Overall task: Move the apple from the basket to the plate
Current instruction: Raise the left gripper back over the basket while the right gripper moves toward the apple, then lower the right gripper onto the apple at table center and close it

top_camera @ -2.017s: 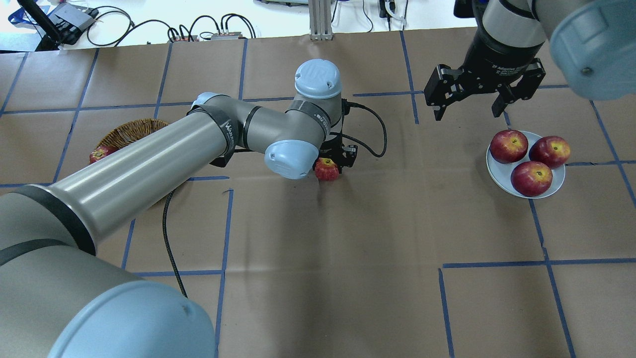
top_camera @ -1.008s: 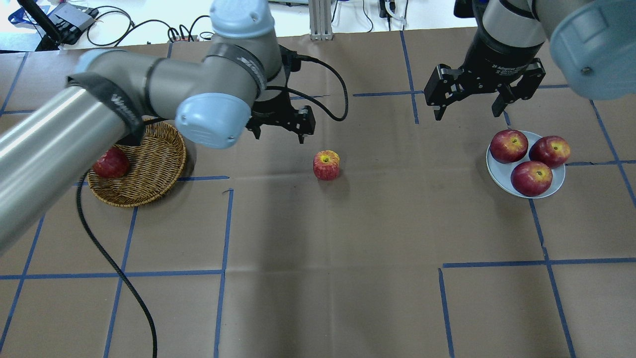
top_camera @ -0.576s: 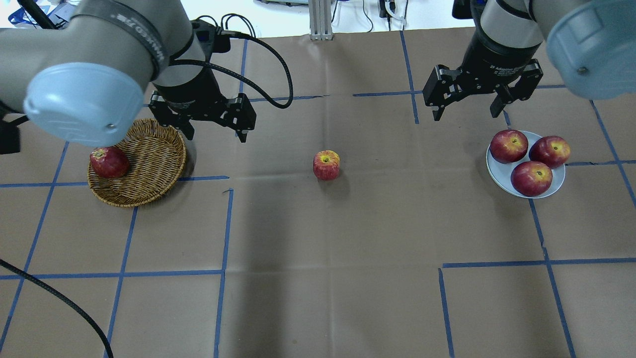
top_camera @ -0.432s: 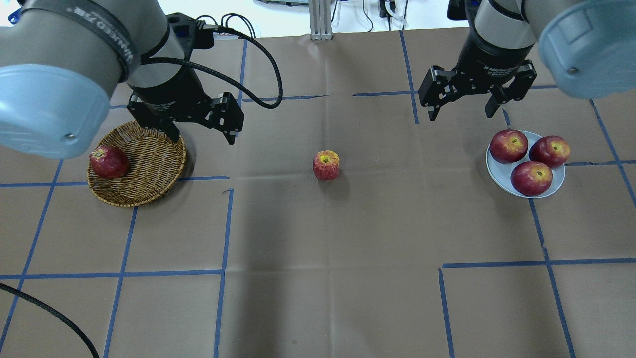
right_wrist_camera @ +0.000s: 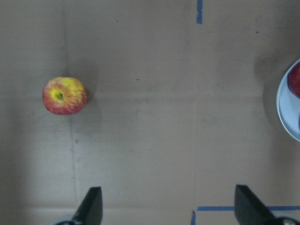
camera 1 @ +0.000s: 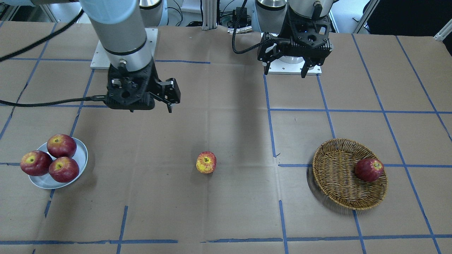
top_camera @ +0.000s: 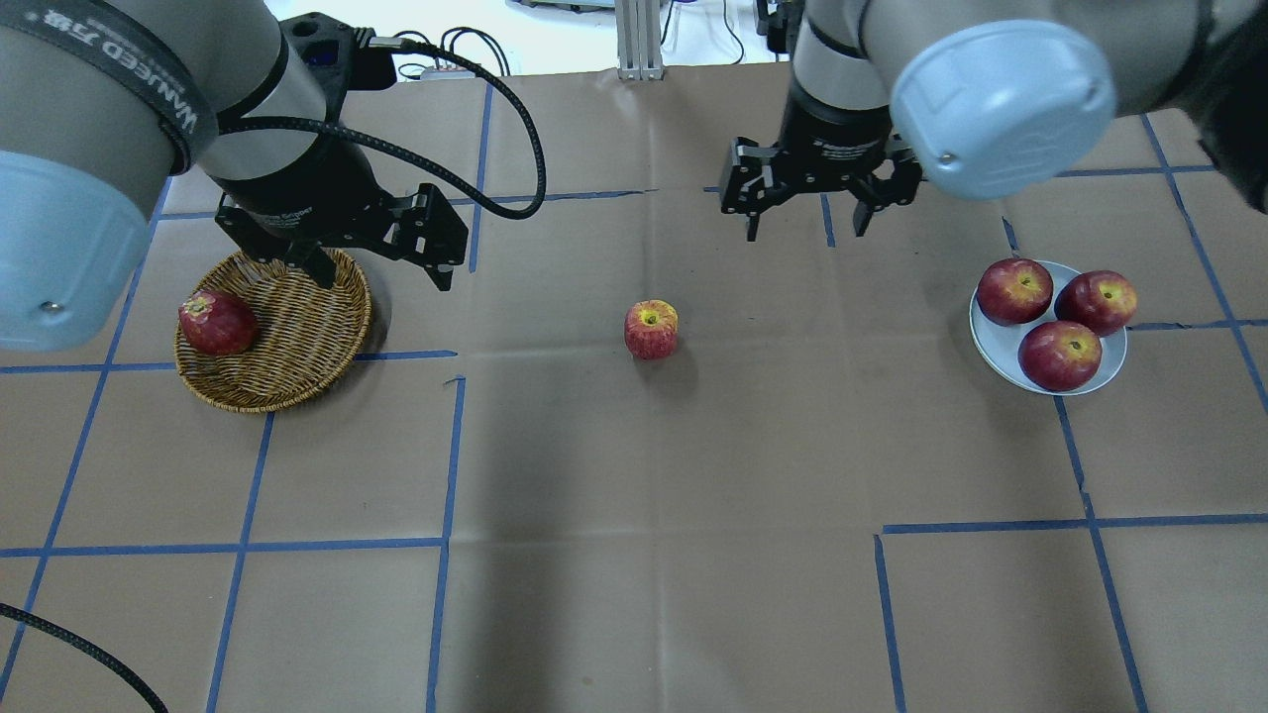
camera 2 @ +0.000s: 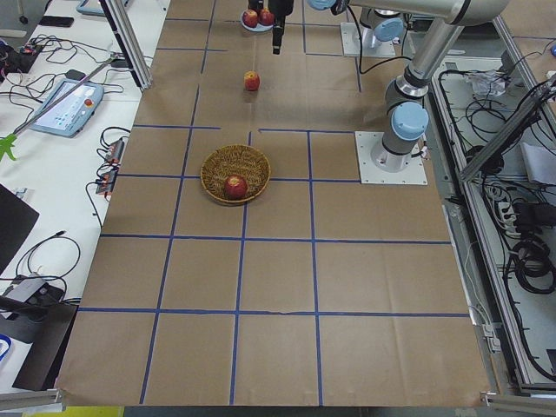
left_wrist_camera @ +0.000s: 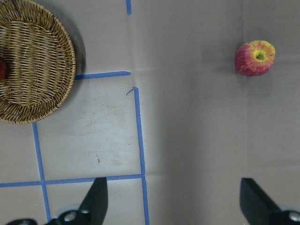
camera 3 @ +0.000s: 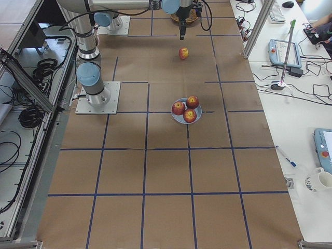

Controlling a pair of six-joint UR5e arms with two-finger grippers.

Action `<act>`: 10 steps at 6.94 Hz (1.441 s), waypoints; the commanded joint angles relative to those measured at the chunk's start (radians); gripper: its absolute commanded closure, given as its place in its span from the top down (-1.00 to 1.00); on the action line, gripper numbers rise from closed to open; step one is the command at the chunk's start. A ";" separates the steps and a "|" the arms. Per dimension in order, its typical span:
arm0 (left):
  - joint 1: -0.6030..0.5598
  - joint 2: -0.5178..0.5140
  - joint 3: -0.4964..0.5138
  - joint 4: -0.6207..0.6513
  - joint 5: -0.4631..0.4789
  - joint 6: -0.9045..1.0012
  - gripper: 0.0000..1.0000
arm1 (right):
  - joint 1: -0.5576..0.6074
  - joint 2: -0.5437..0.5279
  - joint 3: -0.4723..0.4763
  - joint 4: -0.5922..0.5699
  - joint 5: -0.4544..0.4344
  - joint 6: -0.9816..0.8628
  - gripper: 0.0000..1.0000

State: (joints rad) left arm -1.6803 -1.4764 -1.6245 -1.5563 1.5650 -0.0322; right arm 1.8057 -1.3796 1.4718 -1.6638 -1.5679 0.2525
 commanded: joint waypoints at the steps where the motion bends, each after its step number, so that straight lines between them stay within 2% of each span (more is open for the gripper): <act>1: -0.001 0.002 -0.005 0.008 -0.005 0.008 0.98 | 0.125 0.153 -0.082 -0.077 -0.007 0.172 1.00; 4: -0.001 0.002 -0.006 0.013 0.004 0.051 0.98 | 0.161 0.272 -0.038 -0.226 -0.012 0.183 0.99; 7: 0.005 -0.001 -0.031 0.013 -0.003 0.052 0.98 | 0.161 0.318 0.096 -0.462 -0.014 0.185 1.00; 9: 0.083 -0.007 -0.040 0.013 -0.005 0.060 0.98 | 0.161 0.376 0.104 -0.484 -0.012 0.182 1.00; 10: 0.080 -0.001 -0.041 0.013 -0.005 0.058 0.98 | 0.161 0.402 0.102 -0.484 -0.011 0.182 1.00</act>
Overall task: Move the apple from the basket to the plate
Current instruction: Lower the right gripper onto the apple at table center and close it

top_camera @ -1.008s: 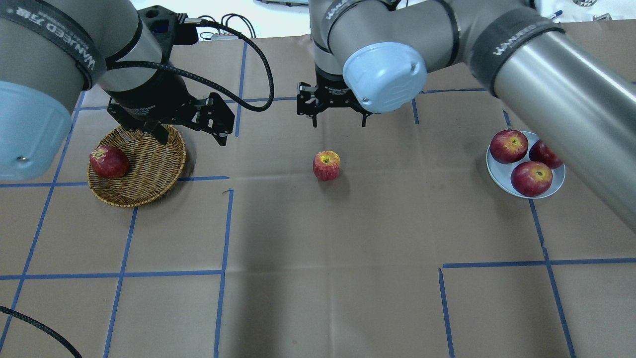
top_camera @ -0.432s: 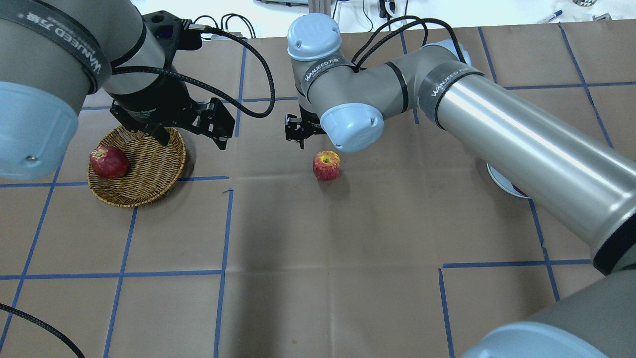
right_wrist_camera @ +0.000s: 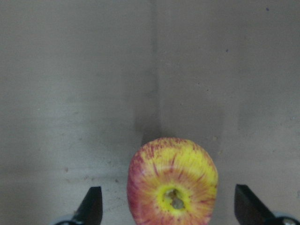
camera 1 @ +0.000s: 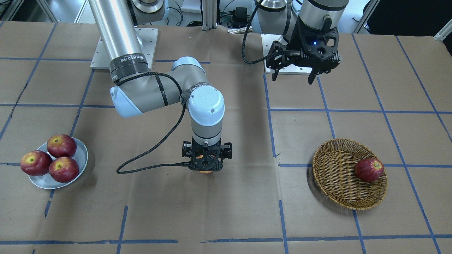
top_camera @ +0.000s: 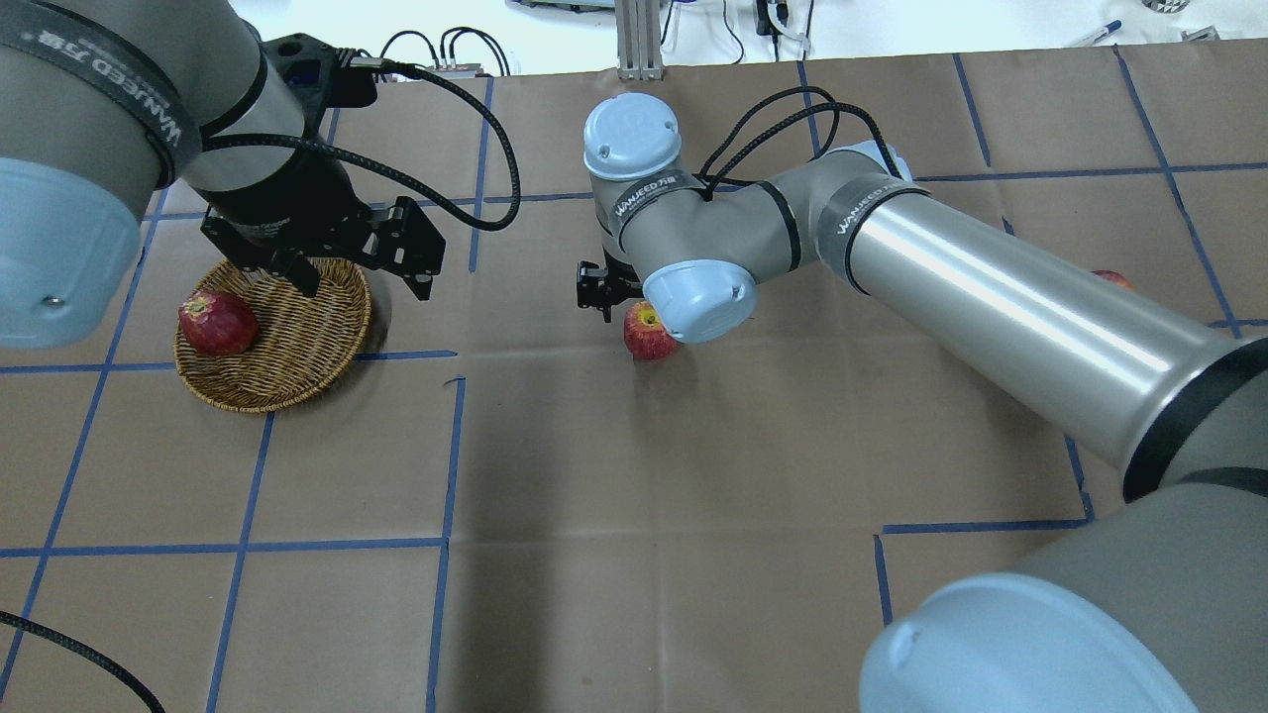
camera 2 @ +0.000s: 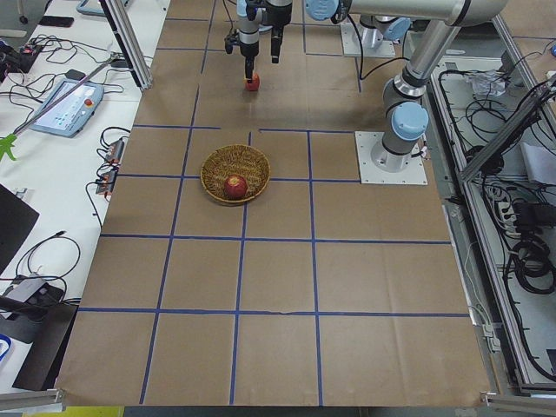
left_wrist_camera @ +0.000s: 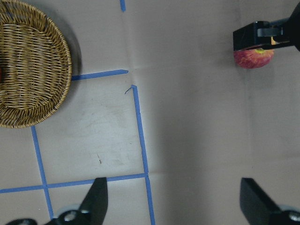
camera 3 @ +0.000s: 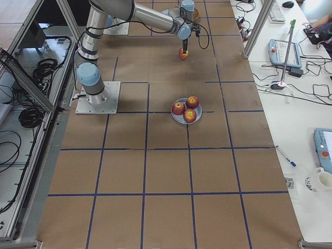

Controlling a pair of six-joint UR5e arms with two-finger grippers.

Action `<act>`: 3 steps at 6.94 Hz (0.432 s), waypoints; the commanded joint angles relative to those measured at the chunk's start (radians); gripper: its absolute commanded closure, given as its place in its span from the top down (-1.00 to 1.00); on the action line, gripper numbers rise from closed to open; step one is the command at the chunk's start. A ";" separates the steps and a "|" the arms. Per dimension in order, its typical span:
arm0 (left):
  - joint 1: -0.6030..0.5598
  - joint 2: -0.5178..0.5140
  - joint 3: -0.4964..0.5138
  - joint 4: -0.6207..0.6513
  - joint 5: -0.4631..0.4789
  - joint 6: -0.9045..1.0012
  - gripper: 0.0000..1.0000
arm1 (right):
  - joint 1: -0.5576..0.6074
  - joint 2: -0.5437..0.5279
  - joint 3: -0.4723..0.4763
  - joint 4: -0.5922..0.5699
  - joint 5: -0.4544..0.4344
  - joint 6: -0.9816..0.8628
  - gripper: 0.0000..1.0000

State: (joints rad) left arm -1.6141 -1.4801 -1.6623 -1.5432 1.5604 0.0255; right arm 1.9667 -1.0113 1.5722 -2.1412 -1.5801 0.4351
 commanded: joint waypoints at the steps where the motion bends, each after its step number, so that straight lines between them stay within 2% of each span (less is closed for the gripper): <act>1: 0.014 -0.002 -0.005 0.000 0.000 0.001 0.98 | 0.001 0.048 0.003 -0.006 0.003 -0.003 1.00; 2: 0.014 -0.003 -0.005 0.000 0.000 0.001 0.98 | 0.000 0.056 0.002 -0.006 0.003 -0.003 0.96; 3: 0.014 -0.017 -0.005 0.002 0.001 0.002 0.98 | -0.002 0.056 -0.001 -0.005 0.005 -0.003 0.32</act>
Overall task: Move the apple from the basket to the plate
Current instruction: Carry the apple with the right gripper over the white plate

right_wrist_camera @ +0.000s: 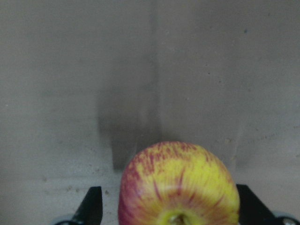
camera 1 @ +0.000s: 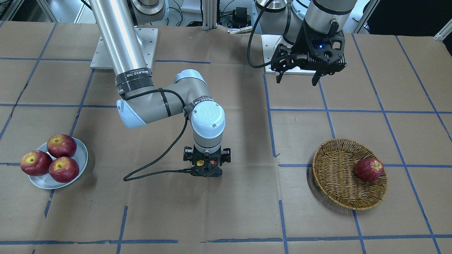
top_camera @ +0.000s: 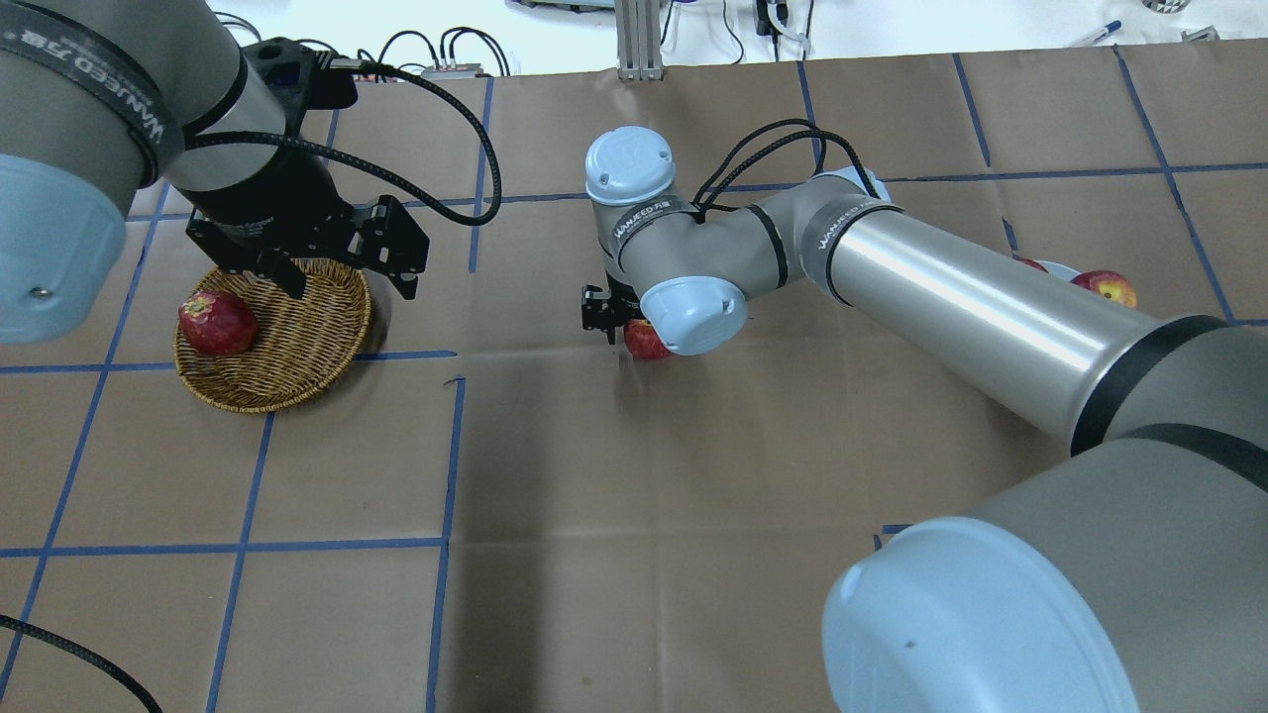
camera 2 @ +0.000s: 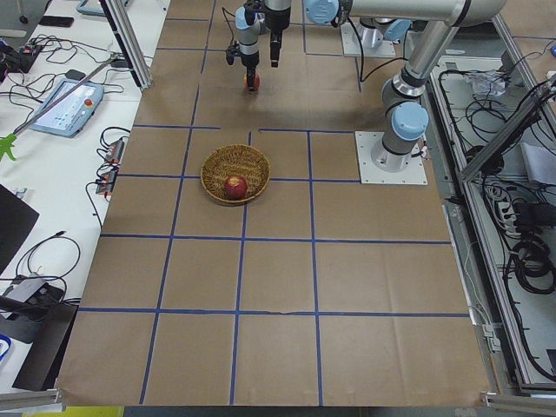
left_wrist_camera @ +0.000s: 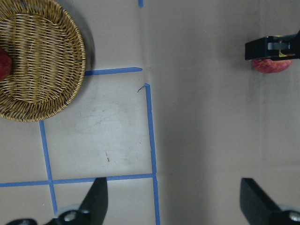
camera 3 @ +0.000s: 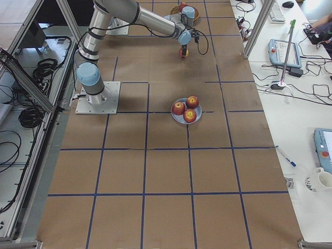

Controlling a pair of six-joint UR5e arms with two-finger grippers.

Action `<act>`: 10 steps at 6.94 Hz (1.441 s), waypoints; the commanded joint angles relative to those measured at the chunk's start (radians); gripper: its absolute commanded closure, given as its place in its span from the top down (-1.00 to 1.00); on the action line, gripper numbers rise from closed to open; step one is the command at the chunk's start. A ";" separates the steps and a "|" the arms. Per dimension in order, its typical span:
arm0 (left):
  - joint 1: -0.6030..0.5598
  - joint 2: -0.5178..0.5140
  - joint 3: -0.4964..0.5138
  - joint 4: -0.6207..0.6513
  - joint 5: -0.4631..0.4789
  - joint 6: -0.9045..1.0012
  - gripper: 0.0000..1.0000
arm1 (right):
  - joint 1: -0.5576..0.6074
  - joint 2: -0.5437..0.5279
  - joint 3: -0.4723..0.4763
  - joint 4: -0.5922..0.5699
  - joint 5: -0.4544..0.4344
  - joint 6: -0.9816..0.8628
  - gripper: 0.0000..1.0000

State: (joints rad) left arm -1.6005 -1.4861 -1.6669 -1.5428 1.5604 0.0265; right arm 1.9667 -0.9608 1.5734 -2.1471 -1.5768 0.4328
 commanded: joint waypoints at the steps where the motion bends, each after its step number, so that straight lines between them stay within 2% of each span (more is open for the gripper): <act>1: -0.001 -0.011 0.001 0.001 0.001 0.000 0.98 | -0.002 -0.002 -0.010 0.003 -0.002 0.001 -0.01; 2: -0.002 -0.011 0.001 0.001 0.001 0.000 0.98 | -0.003 -0.007 -0.012 0.003 -0.002 0.001 -0.09; 3: -0.002 -0.013 0.001 0.001 0.001 0.000 0.98 | -0.012 -0.039 -0.033 0.012 -0.002 0.001 -0.08; 5: -0.007 -0.011 -0.011 0.001 0.001 0.000 0.98 | -0.073 -0.180 -0.032 0.117 -0.005 -0.070 -0.08; 8: -0.010 -0.011 -0.017 0.004 0.000 0.000 0.98 | -0.376 -0.388 0.087 0.229 -0.006 -0.473 -0.06; 10: -0.010 -0.011 -0.017 0.004 0.000 0.000 0.98 | -0.640 -0.444 0.173 0.225 -0.005 -0.860 -0.06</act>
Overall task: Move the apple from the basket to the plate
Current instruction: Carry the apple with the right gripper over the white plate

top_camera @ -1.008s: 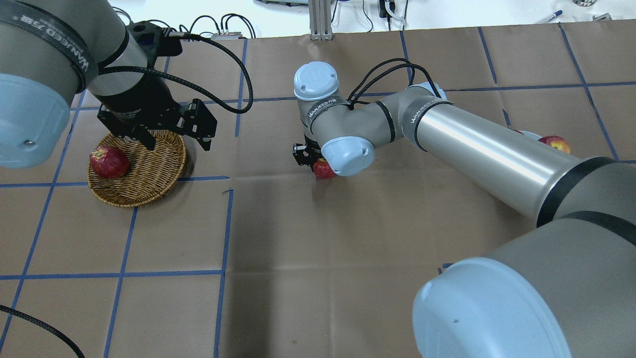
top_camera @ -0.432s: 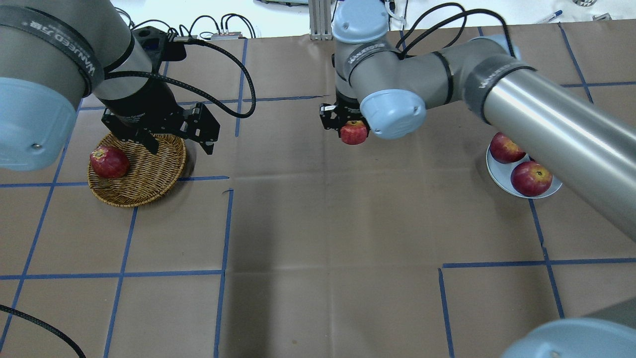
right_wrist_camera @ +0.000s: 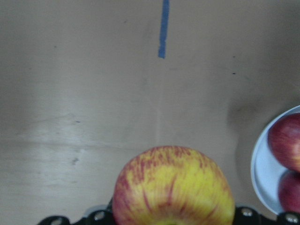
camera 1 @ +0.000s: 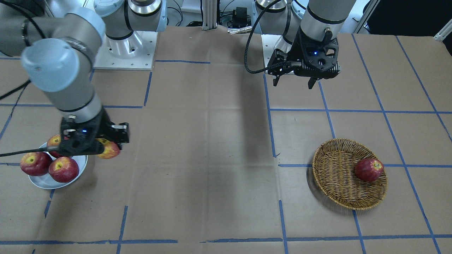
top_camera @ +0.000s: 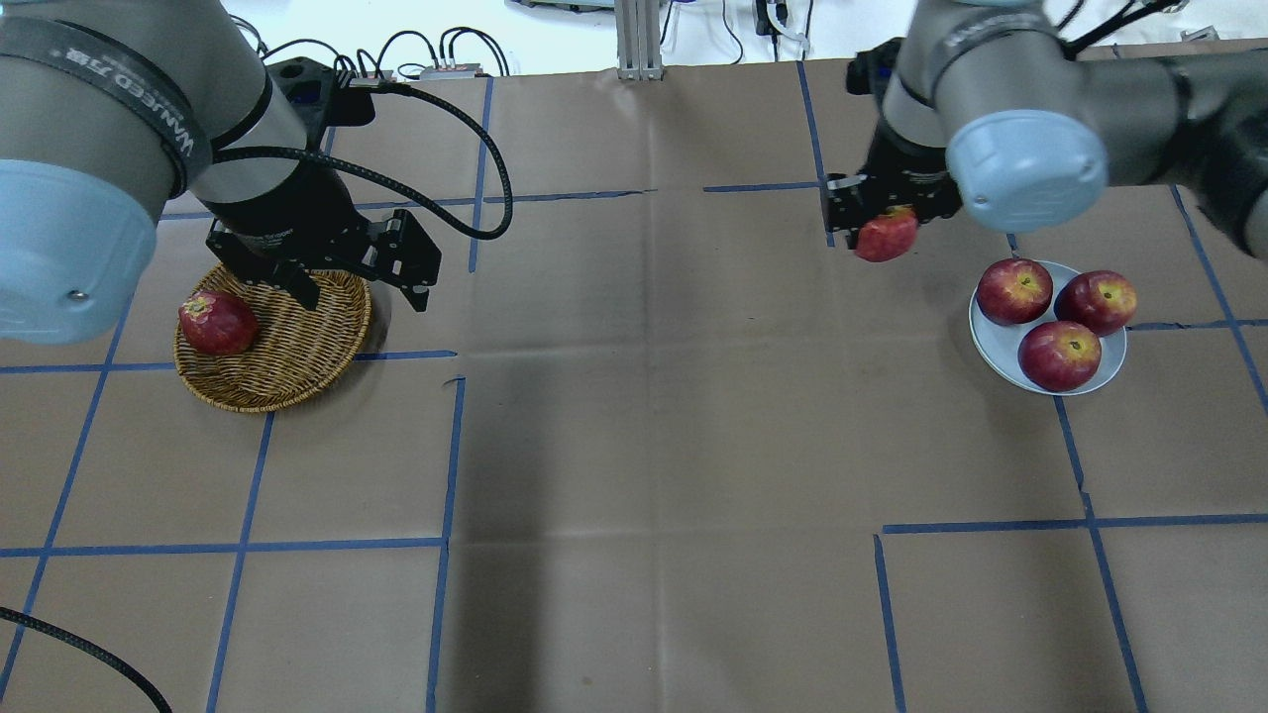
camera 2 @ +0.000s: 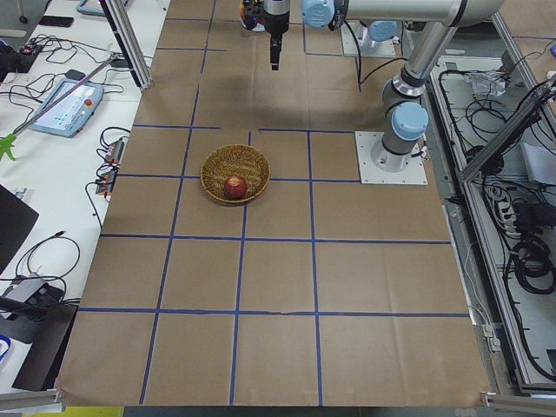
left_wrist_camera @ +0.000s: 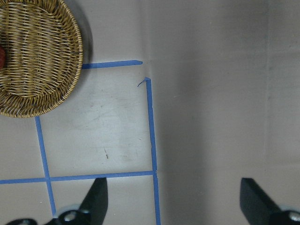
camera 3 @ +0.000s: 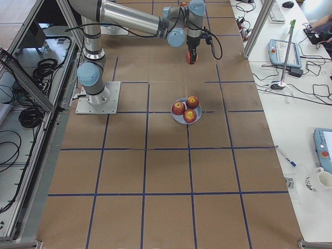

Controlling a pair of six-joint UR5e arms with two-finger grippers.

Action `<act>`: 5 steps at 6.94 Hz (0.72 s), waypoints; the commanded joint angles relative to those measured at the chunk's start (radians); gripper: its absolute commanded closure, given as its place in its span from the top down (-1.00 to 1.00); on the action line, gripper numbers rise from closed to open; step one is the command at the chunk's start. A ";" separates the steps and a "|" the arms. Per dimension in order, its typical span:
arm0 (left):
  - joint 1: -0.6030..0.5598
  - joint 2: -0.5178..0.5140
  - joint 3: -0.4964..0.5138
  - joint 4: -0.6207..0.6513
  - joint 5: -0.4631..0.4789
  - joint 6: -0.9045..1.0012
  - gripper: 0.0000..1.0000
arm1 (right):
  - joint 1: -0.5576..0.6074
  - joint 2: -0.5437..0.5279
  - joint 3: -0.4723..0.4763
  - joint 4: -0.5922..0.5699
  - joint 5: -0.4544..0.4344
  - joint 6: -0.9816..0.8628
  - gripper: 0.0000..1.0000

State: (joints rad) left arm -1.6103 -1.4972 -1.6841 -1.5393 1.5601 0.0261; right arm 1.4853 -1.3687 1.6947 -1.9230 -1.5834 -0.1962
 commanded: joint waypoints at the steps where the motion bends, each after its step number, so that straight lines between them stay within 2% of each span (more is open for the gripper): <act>1: 0.000 0.000 0.000 0.001 0.000 -0.002 0.98 | -0.271 -0.030 0.072 -0.011 0.006 -0.394 -0.06; 2: -0.002 0.002 0.000 -0.001 0.000 -0.002 0.98 | -0.339 -0.021 0.088 -0.013 0.013 -0.475 -0.06; 5: -0.003 0.003 0.000 -0.001 -0.002 -0.002 0.98 | -0.349 0.075 0.103 -0.135 0.006 -0.489 -0.06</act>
State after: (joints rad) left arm -1.6134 -1.4945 -1.6843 -1.5401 1.5597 0.0246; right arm 1.1421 -1.3317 1.7960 -2.0152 -1.5760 -0.6766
